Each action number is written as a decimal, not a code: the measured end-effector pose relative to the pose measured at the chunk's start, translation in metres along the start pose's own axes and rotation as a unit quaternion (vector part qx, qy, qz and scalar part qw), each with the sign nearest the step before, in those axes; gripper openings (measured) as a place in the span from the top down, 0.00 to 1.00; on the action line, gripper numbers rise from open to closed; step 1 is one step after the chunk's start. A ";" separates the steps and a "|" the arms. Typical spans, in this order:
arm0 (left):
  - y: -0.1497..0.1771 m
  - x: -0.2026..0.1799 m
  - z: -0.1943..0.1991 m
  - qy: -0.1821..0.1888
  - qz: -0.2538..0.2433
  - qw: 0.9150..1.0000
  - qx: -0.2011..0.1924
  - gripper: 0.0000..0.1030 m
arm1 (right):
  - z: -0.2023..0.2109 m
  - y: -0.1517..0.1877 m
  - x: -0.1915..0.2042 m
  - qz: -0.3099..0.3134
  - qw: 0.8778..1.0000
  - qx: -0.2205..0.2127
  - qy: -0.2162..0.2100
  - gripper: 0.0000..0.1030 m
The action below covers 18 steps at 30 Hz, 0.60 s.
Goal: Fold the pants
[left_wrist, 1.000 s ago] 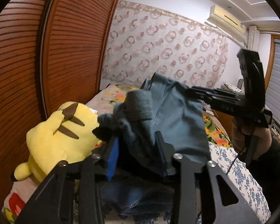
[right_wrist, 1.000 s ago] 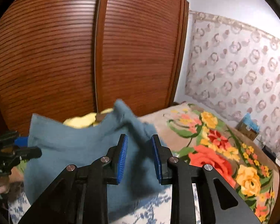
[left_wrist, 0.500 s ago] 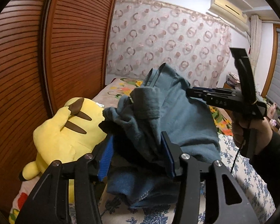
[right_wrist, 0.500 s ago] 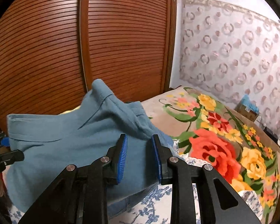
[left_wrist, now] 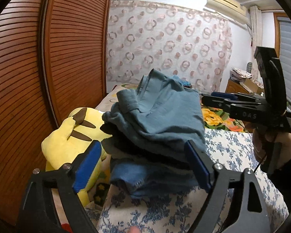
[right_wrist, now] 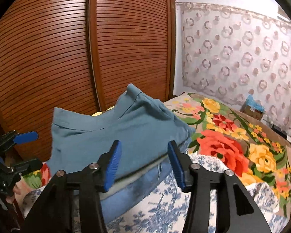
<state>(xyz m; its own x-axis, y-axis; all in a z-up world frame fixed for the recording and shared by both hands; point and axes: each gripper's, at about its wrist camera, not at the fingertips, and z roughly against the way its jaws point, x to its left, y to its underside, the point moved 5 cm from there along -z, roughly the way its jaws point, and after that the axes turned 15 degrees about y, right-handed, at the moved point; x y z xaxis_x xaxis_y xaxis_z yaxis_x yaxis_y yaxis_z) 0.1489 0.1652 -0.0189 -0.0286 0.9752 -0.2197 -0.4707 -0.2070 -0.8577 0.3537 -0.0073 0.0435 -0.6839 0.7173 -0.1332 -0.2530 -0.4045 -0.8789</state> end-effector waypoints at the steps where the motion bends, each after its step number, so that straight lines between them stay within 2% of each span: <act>1: 0.001 -0.002 0.002 -0.002 -0.004 1.000 0.001 0.13 | 0.005 0.003 -0.001 -0.005 1.000 -0.001 0.002 0.43; 7: 0.007 -0.016 0.015 0.006 -0.021 1.000 0.002 0.13 | 0.039 0.020 0.003 -0.022 1.000 -0.004 0.019 0.30; 18: 0.022 -0.057 0.021 0.033 -0.051 0.998 0.022 0.13 | 0.118 0.061 0.005 -0.053 0.996 -0.013 0.070 0.29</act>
<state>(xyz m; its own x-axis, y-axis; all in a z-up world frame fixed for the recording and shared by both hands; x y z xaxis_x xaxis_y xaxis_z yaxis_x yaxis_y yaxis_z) 0.1216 0.1070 -0.0155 0.0785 0.9834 -0.1634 -0.5064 -0.1019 -0.8563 0.2543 -0.0947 0.0433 -0.5516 0.8282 -0.0992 -0.2998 -0.3079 -0.9030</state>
